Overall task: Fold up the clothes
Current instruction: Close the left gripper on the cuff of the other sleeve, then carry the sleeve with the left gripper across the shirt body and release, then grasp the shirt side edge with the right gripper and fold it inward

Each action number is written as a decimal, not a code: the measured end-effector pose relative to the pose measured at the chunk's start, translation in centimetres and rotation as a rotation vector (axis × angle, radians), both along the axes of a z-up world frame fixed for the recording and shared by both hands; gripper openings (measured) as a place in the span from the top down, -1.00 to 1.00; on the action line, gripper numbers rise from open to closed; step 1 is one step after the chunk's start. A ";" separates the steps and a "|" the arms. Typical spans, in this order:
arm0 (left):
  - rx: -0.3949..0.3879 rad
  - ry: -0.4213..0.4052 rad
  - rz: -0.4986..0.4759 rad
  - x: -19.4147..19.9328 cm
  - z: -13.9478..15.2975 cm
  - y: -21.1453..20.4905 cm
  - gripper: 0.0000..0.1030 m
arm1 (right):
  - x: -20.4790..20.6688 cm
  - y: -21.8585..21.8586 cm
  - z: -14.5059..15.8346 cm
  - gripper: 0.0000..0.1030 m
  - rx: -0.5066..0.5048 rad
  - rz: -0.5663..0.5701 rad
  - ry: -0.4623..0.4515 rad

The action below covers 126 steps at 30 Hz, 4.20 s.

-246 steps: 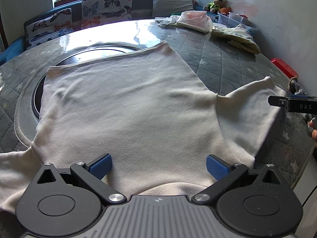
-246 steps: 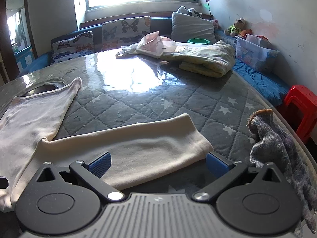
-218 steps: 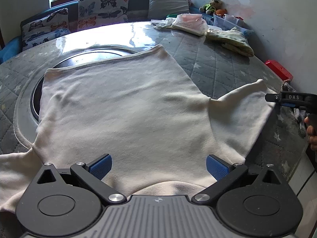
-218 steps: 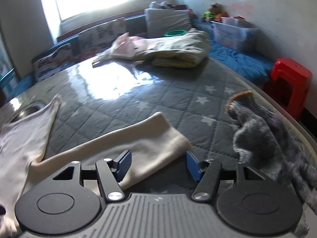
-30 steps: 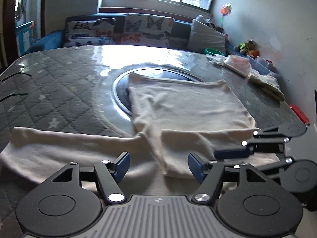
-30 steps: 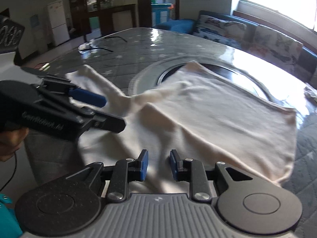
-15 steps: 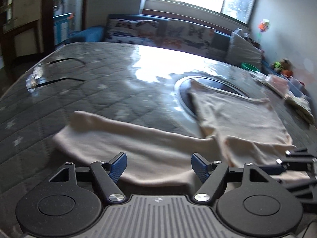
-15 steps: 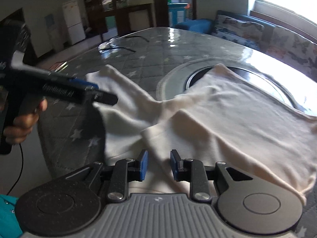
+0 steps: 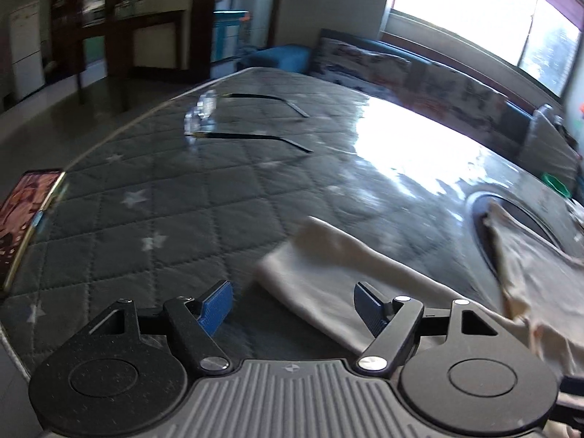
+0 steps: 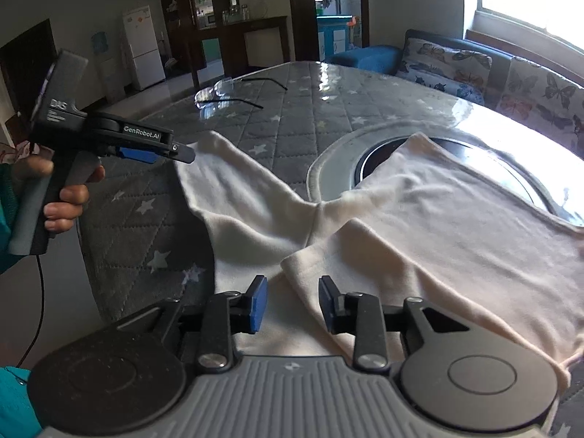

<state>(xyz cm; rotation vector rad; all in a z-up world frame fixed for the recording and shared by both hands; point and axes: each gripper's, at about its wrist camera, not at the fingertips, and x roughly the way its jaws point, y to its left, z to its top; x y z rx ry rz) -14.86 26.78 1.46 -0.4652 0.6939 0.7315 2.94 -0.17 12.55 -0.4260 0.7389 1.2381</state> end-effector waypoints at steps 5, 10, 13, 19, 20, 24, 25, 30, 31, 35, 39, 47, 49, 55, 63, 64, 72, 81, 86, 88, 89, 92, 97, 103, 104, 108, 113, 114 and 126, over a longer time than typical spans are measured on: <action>-0.021 -0.003 0.026 0.2 -0.4 0.9 -0.41 | 0.1 -0.5 0.4 0.37 0.009 -0.019 -0.005; 0.000 -0.002 0.034 0.6 -0.5 1.1 -0.16 | 0.1 -1.2 0.6 0.33 0.018 -0.032 -0.007; 0.021 0.006 0.040 1.2 -0.6 1.1 0.13 | 0.2 -1.5 0.7 0.32 0.021 -0.047 -0.005; -0.015 -0.045 0.033 1.2 -0.2 1.4 0.75 | 0.4 -2.5 0.9 0.31 0.034 -0.078 -0.008; -0.013 -0.061 0.026 1.1 0.1 1.3 0.76 | 0.5 -2.7 1.0 0.31 0.036 -0.083 -0.009; -0.006 -0.126 -0.020 1.1 1.7 0.2 0.83 | 1.0 -3.6 1.2 0.30 0.048 -0.111 -0.013; -0.003 -0.143 -0.039 1.1 2.3 -0.3 0.83 | 1.1 -3.7 1.3 0.30 0.051 -0.117 -0.014; 0.038 -0.165 -0.061 1.2 3.8 -1.3 0.82 | 1.4 -4.7 1.7 0.30 0.068 -0.136 -0.015; 0.041 -0.160 -0.057 1.2 3.8 -1.2 0.79 | 1.3 -4.8 1.7 0.29 0.071 -0.135 -0.016; 0.060 -0.114 -0.001 0.6 2.7 -1.0 0.26 | 1.1 -5.2 1.7 0.22 0.076 -0.132 -0.016; 0.071 -0.059 0.047 0.4 1.1 -0.6 0.04 | 1.2 -5.0 1.7 0.22 0.075 -0.135 -0.012; 0.043 -0.033 0.083 0.3 -1.1 0.1 0.06 | 1.3 -4.9 1.5 0.20 0.066 -0.138 -0.011; 0.042 -0.036 0.080 0.5 -1.2 0.1 0.08 | 1.1 -4.7 1.5 0.20 0.062 -0.137 -0.011; 0.020 -0.057 0.091 0.5 -1.2 0.6 0.75 | 0.9 -4.6 1.7 0.19 0.063 -0.135 -0.012; 0.001 -0.192 -0.005 0.4 2.0 -1.5 0.88 | 1.1 -5.2 1.9 0.18 0.078 -0.156 -0.014; 0.000 -0.212 -0.031 0.6 2.6 -2.1 0.88 | 1.1 -5.4 2.0 0.18 0.082 -0.162 -0.014; -0.038 -0.338 -0.258 3.3 7.0 -7.6 0.89 | 2.1 -7.4 3.0 0.18 0.114 -0.220 -0.025; -0.108 -0.383 -0.533 6.8 8.3 -14.8 0.89 | 4.0 -10.6 3.9 0.19 0.147 -0.318 -0.018; -0.143 -0.360 -0.664 8.2 6.8 -18.6 0.89 | 5.0 -12.1 4.0 0.18 0.153 -0.372 -0.009; -0.156 -0.339 -0.713 8.6 6.0 -19.9 0.88 | 5.4 -12.6 3.9 0.19 0.153 -0.397 0.006; -0.162 -0.322 -0.730 8.8 5.6 -20.3 0.87 | 5.6 -12.7 3.9 0.19 0.152 -0.409 0.013; -0.175 -0.267 -0.782 8.9 4.2 -21.3 0.82 | 5.9 -13.1 3.6 0.19 0.148 -0.432 0.027; -0.166 -0.212 -0.861 7.9 2.7 -22.4 0.44 | 6.1 -12.8 3.0 0.19 0.138 -0.432 0.050; -0.066 -0.233 -0.827 4.7 3.4 -19.6 0.13 | 5.9 -11.6 1.9 0.19 0.119 -0.400 0.098; -0.042 -0.233 -0.804 4.0 3.6 -18.8 0.07 | 5.8 -11.4 1.6 0.19 0.112 -0.395 0.104; 0.016 -0.210 -0.717 1.3 3.6 -15.7 0.04 | 5.6 -10.6 0.4 0.19 0.082 -0.379 0.129; 0.046 -0.150 -0.644 -0.7 2.6 -13.2 -0.07 | 5.5 -9.9 -0.6 0.20 0.055 -0.376 0.145; 0.044 -0.135 -0.634 -0.9 2.3 -12.8 -0.09 | 5.5 -9.7 -0.6 0.21 0.051 -0.376 0.147; 0.061 -0.059 -0.642 0.3 -0.1 -13.8 -0.10 | 4.6 -9.4 1.6 0.89 0.069 -0.362 0.049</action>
